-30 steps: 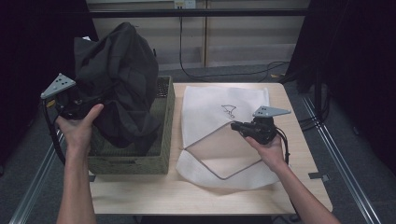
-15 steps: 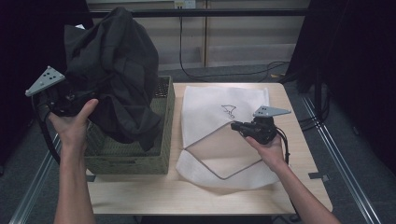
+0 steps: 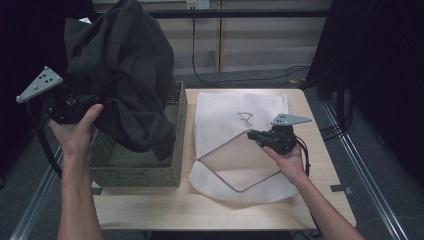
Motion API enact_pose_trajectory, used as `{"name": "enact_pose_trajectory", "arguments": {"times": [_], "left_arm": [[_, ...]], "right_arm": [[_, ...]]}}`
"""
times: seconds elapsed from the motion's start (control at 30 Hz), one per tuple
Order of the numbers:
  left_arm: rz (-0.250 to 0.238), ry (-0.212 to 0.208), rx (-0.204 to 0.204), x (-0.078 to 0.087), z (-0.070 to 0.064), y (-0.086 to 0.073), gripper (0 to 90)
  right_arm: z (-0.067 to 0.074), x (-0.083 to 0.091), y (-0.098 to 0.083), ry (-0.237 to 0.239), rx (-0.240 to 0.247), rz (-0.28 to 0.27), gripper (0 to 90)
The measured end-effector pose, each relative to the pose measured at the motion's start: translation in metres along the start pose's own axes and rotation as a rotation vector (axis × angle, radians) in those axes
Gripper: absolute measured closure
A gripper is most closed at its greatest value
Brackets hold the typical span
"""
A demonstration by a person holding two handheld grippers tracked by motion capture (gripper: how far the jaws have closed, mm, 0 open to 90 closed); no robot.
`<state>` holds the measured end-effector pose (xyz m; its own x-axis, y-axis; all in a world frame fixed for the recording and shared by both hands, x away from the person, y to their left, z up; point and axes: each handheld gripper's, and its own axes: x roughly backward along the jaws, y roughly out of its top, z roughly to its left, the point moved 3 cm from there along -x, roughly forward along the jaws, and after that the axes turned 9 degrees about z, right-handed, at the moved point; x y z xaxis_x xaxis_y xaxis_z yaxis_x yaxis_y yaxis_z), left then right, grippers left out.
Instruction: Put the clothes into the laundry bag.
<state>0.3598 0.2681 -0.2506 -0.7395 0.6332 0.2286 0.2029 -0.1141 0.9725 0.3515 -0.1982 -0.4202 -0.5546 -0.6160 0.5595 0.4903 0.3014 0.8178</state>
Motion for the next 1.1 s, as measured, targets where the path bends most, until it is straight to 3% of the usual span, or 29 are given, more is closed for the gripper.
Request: {"name": "enact_pose_trajectory", "arguments": {"times": [0.5, 0.73, 0.93, 0.97, 1.1], "left_arm": [[-0.049, -0.006, -0.034, 0.009, -0.012, 0.026, 67.5], [-0.056, -0.014, -0.074, 0.016, -0.022, 0.041, 67.5], [-0.077, -0.033, -0.074, 0.022, -0.040, 0.042, 67.5], [-0.082, -0.054, -0.091, 0.023, -0.045, 0.043, 67.5], [-0.088, -0.070, -0.099, 0.022, -0.053, 0.047, 67.4]], "right_arm": [[0.000, -0.001, 0.000, 0.002, 0.001, 0.004, 88.7], [0.001, -0.002, -0.001, 0.003, 0.003, 0.009, 88.7], [0.000, -0.002, -0.001, 0.005, -0.001, 0.007, 88.7], [0.000, -0.002, -0.001, 0.007, -0.003, 0.010, 88.7], [0.001, -0.003, -0.002, 0.007, 0.001, 0.016, 88.7]]}}
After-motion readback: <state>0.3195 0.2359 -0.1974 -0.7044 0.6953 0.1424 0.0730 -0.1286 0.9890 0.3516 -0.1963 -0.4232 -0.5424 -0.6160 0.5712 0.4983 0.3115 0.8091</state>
